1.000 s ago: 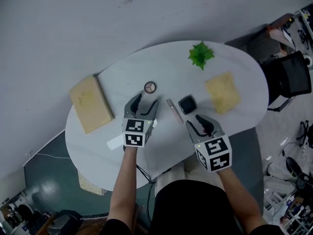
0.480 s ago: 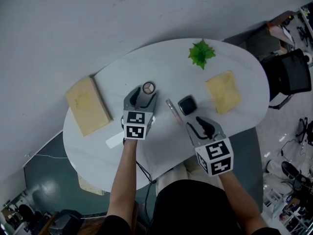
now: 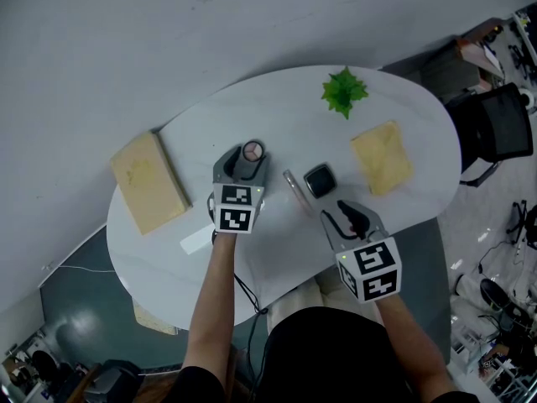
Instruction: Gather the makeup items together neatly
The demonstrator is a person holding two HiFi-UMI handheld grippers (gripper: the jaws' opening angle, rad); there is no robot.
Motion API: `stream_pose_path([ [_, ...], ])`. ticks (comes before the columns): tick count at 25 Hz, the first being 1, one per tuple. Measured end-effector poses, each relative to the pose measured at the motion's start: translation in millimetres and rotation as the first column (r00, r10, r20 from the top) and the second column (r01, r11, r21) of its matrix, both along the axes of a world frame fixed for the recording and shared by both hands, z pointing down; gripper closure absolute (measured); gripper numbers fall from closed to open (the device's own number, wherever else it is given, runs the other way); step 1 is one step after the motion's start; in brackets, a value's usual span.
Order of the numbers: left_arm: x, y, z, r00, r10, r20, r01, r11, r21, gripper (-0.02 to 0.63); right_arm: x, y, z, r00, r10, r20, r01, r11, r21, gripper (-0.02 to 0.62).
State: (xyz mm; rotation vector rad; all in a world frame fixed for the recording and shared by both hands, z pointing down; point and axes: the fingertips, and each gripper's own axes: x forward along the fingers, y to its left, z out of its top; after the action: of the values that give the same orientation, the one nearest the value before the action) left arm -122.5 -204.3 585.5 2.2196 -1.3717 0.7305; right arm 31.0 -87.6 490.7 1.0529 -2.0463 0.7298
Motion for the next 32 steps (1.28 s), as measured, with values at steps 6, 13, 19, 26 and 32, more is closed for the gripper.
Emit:
stream_pose_path([
  [6, -2, 0, 1, 0.999, -0.006, 0.037, 0.005, 1.000, 0.005, 0.393, 1, 3, 0, 1.000, 0.000, -0.001, 0.000, 1.000, -0.003, 0.445],
  [13, -1, 0, 3, 0.999, 0.001, 0.054, -0.001, 1.000, 0.012, 0.402, 6, 5, 2, 1.000, 0.002, -0.008, -0.002, 1.000, -0.002, 0.445],
  [19, 1, 4, 1, 0.998, 0.012, 0.055, -0.012, 1.000, 0.002, 0.403, 8, 8, 0, 1.000, 0.001, -0.010, -0.001, 1.000, 0.004, 0.445],
  [26, 2, 21, -10, 0.998, 0.025, 0.060, -0.026, 1.000, 0.013, 0.403, 11, 10, -3, 1.000, 0.022, -0.005, -0.022, 1.000, 0.018, 0.445],
  [32, 7, 43, -19, 0.998, 0.038, 0.049, -0.038, 0.999, 0.018, 0.403, 5, 16, -9, 1.000, 0.009, 0.004, -0.009, 0.999, 0.037, 0.445],
])
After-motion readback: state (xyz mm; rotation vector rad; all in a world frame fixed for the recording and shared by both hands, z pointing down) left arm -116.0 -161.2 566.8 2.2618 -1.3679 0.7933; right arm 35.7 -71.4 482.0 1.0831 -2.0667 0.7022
